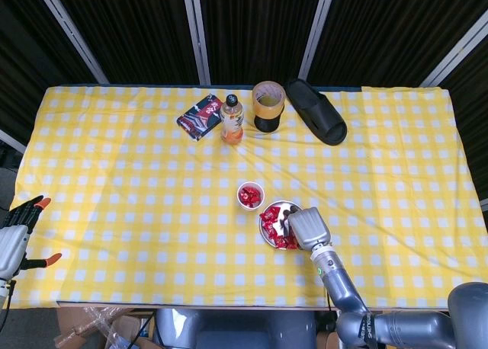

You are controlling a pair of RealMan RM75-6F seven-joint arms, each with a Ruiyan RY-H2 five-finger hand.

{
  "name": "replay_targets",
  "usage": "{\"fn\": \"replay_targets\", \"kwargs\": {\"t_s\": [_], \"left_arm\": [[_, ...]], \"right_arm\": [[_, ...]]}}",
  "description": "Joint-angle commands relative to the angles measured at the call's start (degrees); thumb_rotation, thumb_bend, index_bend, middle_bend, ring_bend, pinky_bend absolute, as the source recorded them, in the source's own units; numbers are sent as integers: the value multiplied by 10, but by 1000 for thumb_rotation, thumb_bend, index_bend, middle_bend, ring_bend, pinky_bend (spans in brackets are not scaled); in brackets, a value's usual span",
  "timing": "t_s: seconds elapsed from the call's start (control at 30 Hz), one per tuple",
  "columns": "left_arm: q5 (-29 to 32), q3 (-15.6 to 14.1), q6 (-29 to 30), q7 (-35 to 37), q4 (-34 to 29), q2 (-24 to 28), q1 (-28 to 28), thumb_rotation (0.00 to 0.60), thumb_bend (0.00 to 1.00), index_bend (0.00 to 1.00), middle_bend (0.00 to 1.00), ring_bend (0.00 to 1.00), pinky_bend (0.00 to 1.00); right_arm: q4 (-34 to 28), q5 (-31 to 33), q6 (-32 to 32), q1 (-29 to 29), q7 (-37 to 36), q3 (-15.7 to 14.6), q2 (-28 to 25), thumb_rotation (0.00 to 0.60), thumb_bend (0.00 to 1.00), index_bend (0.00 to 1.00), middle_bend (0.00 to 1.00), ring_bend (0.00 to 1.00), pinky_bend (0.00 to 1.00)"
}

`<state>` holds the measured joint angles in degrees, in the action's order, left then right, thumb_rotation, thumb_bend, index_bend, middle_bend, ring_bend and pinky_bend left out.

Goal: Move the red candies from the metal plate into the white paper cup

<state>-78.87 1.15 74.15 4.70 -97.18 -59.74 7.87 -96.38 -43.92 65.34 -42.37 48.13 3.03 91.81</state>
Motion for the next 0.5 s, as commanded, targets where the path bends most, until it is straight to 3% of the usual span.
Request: {"fn": "replay_targets", "kwargs": {"t_s": [0.03,0.13,0.5], "left_arm": [[0,0,0,0,0,0,0,600,61,0,0,0,0],[0,0,0,0,0,0,0,600,60,0,0,0,0],[-2,-1,-1,0,0,0,0,600,61,0,0,0,0]], "right_arm": [[1,2,-2,-1,-1,1,0,600,347,363,318,880,987],[3,5,-6,-1,0,1,-2,600,365,375,321,880,987],[10,11,-22,-2,-8,-3,-3,600,599,445,393,880,987]]}}
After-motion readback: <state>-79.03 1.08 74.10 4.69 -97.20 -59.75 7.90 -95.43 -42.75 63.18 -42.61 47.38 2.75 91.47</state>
